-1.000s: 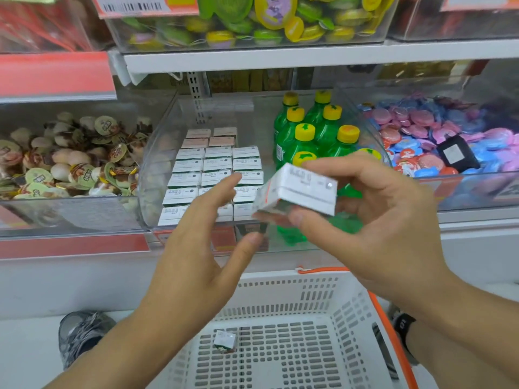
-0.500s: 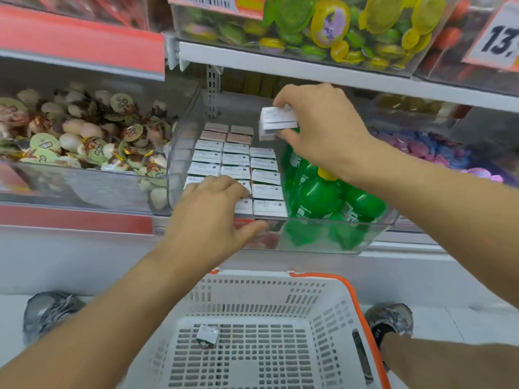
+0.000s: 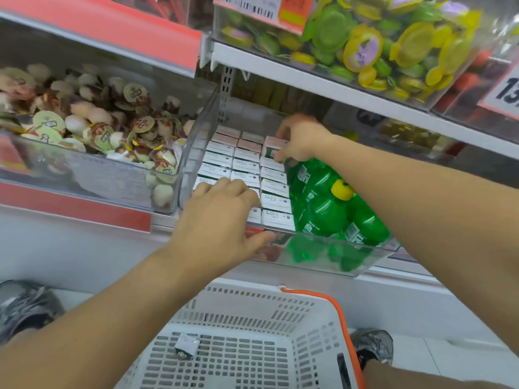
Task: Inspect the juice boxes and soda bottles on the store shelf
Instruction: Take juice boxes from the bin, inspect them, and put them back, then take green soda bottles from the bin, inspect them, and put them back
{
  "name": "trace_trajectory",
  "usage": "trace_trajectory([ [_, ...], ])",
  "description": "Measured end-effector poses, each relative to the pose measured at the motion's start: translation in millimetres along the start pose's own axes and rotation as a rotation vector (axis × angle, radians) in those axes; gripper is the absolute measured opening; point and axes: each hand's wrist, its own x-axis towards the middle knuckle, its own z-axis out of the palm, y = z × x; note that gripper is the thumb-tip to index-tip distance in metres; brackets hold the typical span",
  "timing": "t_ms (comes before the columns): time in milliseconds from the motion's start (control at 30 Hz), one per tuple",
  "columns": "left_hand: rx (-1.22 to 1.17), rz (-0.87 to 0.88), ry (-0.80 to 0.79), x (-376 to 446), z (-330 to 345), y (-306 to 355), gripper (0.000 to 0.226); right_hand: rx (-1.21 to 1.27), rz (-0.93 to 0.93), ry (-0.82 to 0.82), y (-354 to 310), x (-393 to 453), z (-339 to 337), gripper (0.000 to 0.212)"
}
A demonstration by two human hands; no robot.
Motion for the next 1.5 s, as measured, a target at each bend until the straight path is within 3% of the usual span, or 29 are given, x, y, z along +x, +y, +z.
trace_trajectory([
  [133, -0.003, 0.004, 0.006, 1.5, 1.9, -0.7, 0.056, 0.286, 0.122, -0.268, 9.6, 17.5, 5.0, 0.056],
  [233, 0.001, 0.01, 0.021, 3.0, 4.4, -3.2, 0.056, 0.428, 0.177, -0.378, 10.9, 25.1, 4.4, 0.052],
  [367, 0.005, 0.026, 0.05, 4.6, 6.6, -4.5, 0.058, 0.52, 0.193, -0.429, 11.8, 25.4, 3.6, 0.04],
  [500, 0.031, 0.044, 0.073, 3.8, 7.8, -3.5, 0.063, 0.488, 0.179, -0.42, 10.9, 22.9, 3.7, 0.055],
  [600, 0.049, 0.053, 0.086, 3.1, 8.1, -3.2, 0.062, 0.192, 0.061, -0.324, 4.8, 8.9, -5.5, 0.066],
  [700, 0.073, 0.048, 0.061, 0.5, 6.9, -1.9, 0.061, -0.091, -0.114, -0.155, -1.0, -21.6, -22.5, 0.064],
  [833, 0.083, 0.035, 0.007, -0.1, 4.7, 0.8, 0.065, -0.007, -0.151, -0.078, 2.4, -85.5, -40.1, 0.06],
  [933, 0.075, 0.01, -0.051, 1.7, 1.8, 7.7, 0.062, 0.142, -0.229, 0.235, 18.4, -138.1, -38.2, 0.032],
  [1033, 0.034, 0.056, -0.002, 3.6, 4.7, 19.5, 0.061, 0.208, -0.279, 0.486, 35.4, -173.3, -20.8, 0.014],
  [1133, 0.02, 0.155, 0.018, 4.8, 15.8, 30.1, 0.055, 0.223, -0.27, 0.528, 48.2, -183.5, 1.3, 0.022],
  [1267, 0.048, 0.176, 0.015, 7.2, 22.4, 33.3, 0.046, 0.182, -0.129, 0.401, 48.8, -186.4, 26.6, 0.046],
  [1500, -0.011, 0.15, 0.039, 5.9, 25.6, 35.1, 0.042, 0.32, -0.088, 0.528, 47.1, -177.5, 47.2, 0.036],
])
